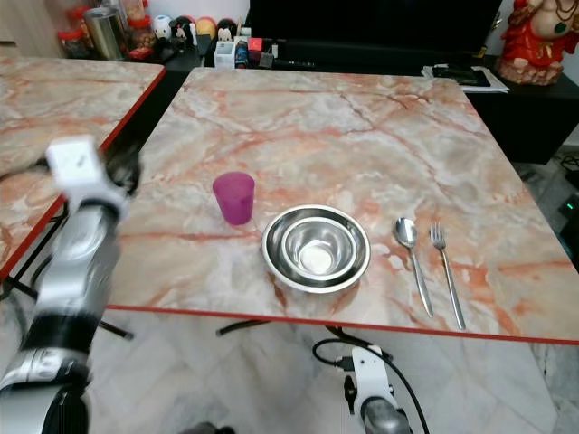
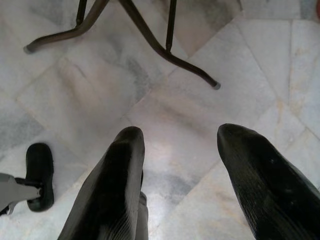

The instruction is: Setting the table

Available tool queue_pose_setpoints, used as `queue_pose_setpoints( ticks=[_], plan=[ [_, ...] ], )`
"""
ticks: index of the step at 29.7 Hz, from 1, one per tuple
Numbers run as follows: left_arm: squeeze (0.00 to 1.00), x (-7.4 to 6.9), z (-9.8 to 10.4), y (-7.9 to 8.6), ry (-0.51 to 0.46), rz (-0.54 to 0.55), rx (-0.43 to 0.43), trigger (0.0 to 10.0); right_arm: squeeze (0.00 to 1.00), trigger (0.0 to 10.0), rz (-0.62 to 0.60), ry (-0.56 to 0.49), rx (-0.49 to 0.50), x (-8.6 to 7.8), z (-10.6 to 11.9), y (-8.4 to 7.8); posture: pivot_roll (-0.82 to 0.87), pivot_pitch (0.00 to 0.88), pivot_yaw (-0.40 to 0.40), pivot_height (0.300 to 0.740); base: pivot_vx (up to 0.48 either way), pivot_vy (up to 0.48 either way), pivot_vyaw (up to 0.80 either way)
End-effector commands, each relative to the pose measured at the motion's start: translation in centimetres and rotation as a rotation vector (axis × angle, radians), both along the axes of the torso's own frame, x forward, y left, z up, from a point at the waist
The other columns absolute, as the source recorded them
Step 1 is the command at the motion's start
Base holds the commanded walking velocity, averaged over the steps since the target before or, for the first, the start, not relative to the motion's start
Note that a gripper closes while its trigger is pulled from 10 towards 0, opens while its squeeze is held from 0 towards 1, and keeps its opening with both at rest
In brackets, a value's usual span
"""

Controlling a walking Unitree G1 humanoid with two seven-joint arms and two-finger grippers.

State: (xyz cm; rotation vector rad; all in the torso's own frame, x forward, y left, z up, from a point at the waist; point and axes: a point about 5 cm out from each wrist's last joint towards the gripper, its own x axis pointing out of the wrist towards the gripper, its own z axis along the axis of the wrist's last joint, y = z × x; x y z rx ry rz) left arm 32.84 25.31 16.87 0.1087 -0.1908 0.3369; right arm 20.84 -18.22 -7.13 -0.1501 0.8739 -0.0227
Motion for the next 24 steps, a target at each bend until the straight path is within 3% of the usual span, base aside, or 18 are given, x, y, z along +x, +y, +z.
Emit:
queue_pose_setpoints(
  ticks=[1,2,5,8,11,15,17,18,20,23,24],
  plan=[
    [0.0,-1.2,1.0,1.5,-0.042,0.087,0.105,10.0,0.0,10.0,0.001,0.003,0.002,-0.2,-0.1,0.0,0.14,0.07,-0.024,0.715,0.0,0.0,0.0],
    [0.0,-1.2,1.0,1.5,-0.042,0.087,0.105,10.0,0.0,10.0,0.001,0.003,0.002,-0.2,-0.1,0.0,0.14,0.07,-0.024,0.715,0.0,0.0,0.0],
    [0.0,-4.2,-1.3,5.3,0.041,0.289,0.197,10.0,0.0,10.0,0.006,0.0,0.003,-0.1,-0.1,0.2,0.14,0.066,-0.019,0.715,0.0,0.0,0.0],
    [0.0,-5.7,-2.7,6.8,0.097,0.384,0.211,10.0,0.0,10.0,0.007,-0.002,0.004,-0.1,-0.1,0.2,0.14,0.067,-0.017,0.715,0.0,0.0,0.0],
    [0.0,-8.3,-6.0,8.6,0.247,0.501,0.242,10.0,0.0,10.0,0.004,-0.004,0.004,-0.1,-0.1,0.2,0.14,0.076,-0.02,0.715,0.0,0.0,0.0],
    [0.0,-8.8,-6.8,8.7,0.284,0.519,0.246,10.0,0.0,10.0,0.003,-0.004,0.004,-0.1,-0.1,0.2,0.14,0.076,-0.02,0.715,0.0,0.0,0.0],
    [0.0,-10.3,-10.1,8.8,0.408,0.545,0.206,10.0,0.0,10.0,-0.001,0.0,0.003,-0.3,-0.1,0.1,0.14,0.085,-0.018,0.715,0.0,0.0,0.0],
    [0.0,-12.0,-13.3,8.4,0.528,0.557,0.152,10.0,0.0,10.0,-0.005,0.002,0.003,-0.4,-0.2,0.1,0.13,0.089,-0.016,0.715,0.0,0.0,0.0],
    [0.0,-12.8,-14.9,7.9,0.582,0.552,0.103,10.0,0.0,10.0,-0.007,0.003,0.003,-0.4,-0.2,0.1,0.13,0.089,-0.015,0.715,0.0,0.0,0.0],
    [0.0,-13.3,-17.7,6.1,0.682,0.448,0.001,10.0,0.0,10.0,-0.01,0.008,0.002,-0.5,-0.3,0.0,0.13,0.089,-0.018,0.715,0.0,0.0,0.0],
    [0.0,-13.3,-17.7,6.1,0.682,0.448,0.001,10.0,0.0,10.0,-0.01,0.008,0.002,-0.5,-0.3,0.0,0.13,0.089,-0.018,0.715,0.0,0.0,0.0]
  ],
)
